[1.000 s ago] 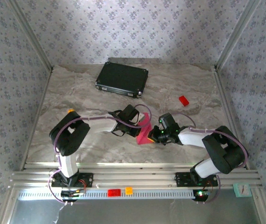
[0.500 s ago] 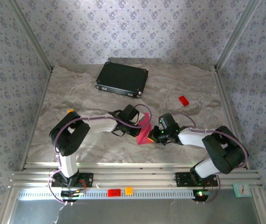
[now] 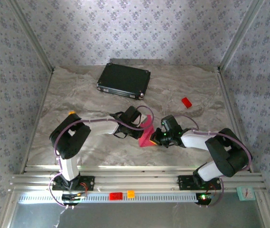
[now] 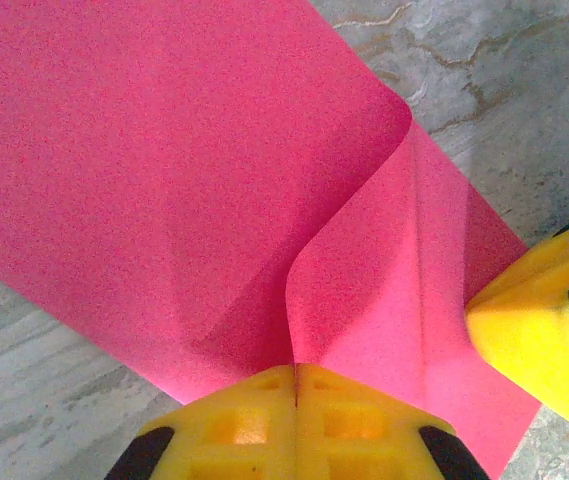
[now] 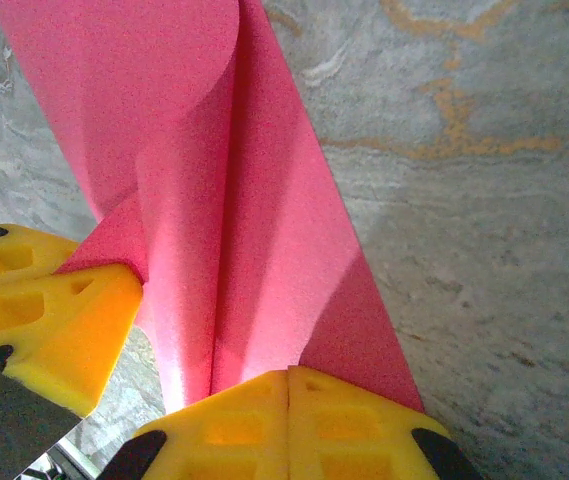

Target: Fold a paper plane with a square sheet of paper (pick it up from the middle)

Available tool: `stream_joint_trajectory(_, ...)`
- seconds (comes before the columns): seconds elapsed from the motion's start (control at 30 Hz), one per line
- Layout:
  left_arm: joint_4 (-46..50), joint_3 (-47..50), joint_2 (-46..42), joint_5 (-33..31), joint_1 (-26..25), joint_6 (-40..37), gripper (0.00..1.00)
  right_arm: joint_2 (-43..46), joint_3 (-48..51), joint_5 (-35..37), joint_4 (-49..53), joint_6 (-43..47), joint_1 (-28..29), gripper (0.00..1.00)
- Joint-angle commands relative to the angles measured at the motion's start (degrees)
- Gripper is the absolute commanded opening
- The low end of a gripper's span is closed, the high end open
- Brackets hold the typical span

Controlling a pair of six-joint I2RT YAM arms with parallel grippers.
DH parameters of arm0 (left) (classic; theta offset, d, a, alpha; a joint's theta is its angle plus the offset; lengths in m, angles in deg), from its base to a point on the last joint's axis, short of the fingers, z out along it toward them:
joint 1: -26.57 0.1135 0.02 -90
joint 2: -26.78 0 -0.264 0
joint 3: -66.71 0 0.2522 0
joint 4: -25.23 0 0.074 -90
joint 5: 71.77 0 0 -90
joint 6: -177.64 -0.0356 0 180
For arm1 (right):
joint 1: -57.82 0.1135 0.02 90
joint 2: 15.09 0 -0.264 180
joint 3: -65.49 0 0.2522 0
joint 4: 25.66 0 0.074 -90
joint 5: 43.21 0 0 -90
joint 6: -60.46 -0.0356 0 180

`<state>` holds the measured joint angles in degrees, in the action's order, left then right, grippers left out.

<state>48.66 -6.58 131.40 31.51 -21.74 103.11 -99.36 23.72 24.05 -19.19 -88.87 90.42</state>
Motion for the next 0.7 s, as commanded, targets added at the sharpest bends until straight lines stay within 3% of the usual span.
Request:
stream_joint_trajectory(0.0,-0.4,-0.5,-0.6,1.0,0.2,-0.8,0.05,0.1,1.3,2.0,5.0,0.2,-0.3,0.08)
stream_joint_trajectory(0.67,0.1,-0.1,2.0,0.4,0.3,-0.8,0.05,0.2,1.0,1.8,5.1,0.3,-0.3,0.08)
